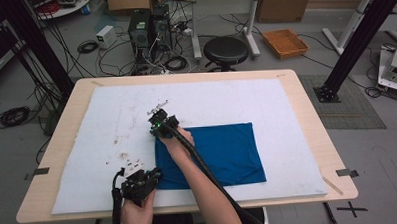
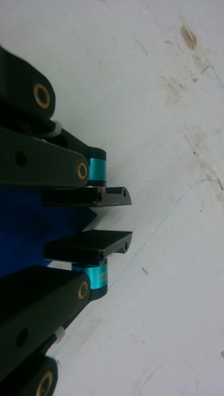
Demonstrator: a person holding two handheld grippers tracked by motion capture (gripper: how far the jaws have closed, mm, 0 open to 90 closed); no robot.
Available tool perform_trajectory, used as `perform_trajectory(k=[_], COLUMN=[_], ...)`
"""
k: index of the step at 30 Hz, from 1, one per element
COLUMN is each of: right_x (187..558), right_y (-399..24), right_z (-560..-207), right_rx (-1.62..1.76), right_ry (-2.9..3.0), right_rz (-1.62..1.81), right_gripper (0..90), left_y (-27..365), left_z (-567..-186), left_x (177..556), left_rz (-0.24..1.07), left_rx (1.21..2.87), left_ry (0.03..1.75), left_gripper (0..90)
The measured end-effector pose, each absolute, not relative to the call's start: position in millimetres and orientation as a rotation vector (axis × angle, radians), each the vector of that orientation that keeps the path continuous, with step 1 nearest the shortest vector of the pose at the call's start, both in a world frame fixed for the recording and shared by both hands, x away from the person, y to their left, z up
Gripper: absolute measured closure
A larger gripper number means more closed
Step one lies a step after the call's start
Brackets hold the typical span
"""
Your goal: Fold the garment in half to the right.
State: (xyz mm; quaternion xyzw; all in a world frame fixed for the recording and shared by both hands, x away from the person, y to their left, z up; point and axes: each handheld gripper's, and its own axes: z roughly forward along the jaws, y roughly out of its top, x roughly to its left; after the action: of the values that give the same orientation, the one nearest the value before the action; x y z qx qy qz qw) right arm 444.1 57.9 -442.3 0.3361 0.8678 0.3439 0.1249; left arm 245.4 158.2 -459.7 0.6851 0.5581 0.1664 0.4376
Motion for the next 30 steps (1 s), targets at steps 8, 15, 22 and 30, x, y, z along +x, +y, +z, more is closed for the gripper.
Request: perform_trajectory(k=[8,15,22,30], right_x=[441.0,434.9,427.1,421.3], right_y=[60.9,51.6,18.4,-42.0], right_z=[-440.2,-420.8,-386.8,-351.1], right_rx=[0.915,0.862,0.844,0.809], right_ry=[2.531,2.493,2.459,2.448], right_rz=[0.955,1.061,1.229,1.385], right_gripper=[88.4,88.6,88.6,88.6], left_y=[158.3,158.5,146.3,107.7], left_z=[-459.2,-454.3,-432.2,-413.0], left_x=[245.7,245.0,239.3,242.8], left_rz=[0.409,0.417,0.435,0.397], left_rx=[1.704,1.710,1.708,1.744], left_ry=[1.391,1.375,1.286,1.177], left_gripper=[83.1,84.5,84.6,84.6])
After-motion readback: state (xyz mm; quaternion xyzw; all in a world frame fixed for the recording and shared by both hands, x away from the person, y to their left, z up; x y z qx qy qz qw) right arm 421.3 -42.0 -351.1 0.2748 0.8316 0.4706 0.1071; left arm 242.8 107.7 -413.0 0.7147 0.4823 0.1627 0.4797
